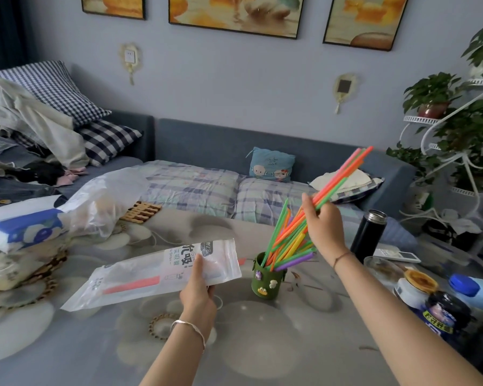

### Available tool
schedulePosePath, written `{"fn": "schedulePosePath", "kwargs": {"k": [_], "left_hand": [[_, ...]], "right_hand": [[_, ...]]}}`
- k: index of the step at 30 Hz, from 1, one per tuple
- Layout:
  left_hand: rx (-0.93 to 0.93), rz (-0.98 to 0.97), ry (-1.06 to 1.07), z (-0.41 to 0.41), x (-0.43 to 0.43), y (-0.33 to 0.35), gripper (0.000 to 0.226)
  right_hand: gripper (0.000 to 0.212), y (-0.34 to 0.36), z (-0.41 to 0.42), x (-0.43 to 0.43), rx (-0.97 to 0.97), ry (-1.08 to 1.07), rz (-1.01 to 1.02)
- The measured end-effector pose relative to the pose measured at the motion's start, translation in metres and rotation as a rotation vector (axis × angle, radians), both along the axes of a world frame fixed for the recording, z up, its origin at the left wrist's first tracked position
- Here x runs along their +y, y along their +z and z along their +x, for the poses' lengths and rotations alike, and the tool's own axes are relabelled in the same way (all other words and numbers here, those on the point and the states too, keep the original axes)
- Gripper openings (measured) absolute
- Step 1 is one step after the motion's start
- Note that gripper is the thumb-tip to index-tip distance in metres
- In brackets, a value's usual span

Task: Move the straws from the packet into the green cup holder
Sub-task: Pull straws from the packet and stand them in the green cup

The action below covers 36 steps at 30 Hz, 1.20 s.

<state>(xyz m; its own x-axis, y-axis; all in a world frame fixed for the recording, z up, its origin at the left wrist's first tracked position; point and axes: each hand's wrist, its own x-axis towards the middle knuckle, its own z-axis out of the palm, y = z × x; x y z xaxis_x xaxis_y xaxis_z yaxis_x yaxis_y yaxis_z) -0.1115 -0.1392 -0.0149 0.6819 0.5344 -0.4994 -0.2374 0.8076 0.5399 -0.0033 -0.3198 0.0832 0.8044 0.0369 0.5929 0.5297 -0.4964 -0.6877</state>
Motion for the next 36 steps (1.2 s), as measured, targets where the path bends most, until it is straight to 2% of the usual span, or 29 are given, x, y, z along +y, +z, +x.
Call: {"fn": "schedulePosePath", "kwargs": {"k": [7,11,18,24,27,30,33,36], "left_hand": [[0.034,0.061,-0.053,0.004,0.003,-0.011,0.031],[0.036,0.074,-0.056,0.006,0.007,-0.016,0.036],[0.003,0.086,-0.052,0.008,0.008,-0.018,0.034],[-0.030,0.094,-0.042,0.009,0.008,-0.019,0.037],[-0.034,0.102,-0.038,0.007,0.007,-0.018,0.033],[-0.021,0.109,-0.050,0.006,0.005,-0.017,0.018],[-0.015,0.110,-0.057,0.005,0.005,-0.016,0.020],[-0.023,0.102,-0.036,0.004,0.006,-0.015,0.023]], "right_hand": [[0.048,-0.039,0.022,0.016,0.103,0.007,-0.407],[0.047,-0.055,0.033,0.023,0.190,-0.070,-0.569],[0.042,-0.064,0.047,0.032,0.386,-0.051,-0.578],[0.049,-0.048,0.048,0.037,0.234,-0.135,-0.372],[0.048,-0.048,0.047,0.039,0.258,-0.111,-0.389],[0.048,-0.052,0.050,0.039,0.346,-0.084,-0.439],[0.046,-0.054,0.052,0.036,0.424,-0.044,-0.504],[0.050,-0.047,0.046,0.037,0.329,-0.050,-0.441]]}}
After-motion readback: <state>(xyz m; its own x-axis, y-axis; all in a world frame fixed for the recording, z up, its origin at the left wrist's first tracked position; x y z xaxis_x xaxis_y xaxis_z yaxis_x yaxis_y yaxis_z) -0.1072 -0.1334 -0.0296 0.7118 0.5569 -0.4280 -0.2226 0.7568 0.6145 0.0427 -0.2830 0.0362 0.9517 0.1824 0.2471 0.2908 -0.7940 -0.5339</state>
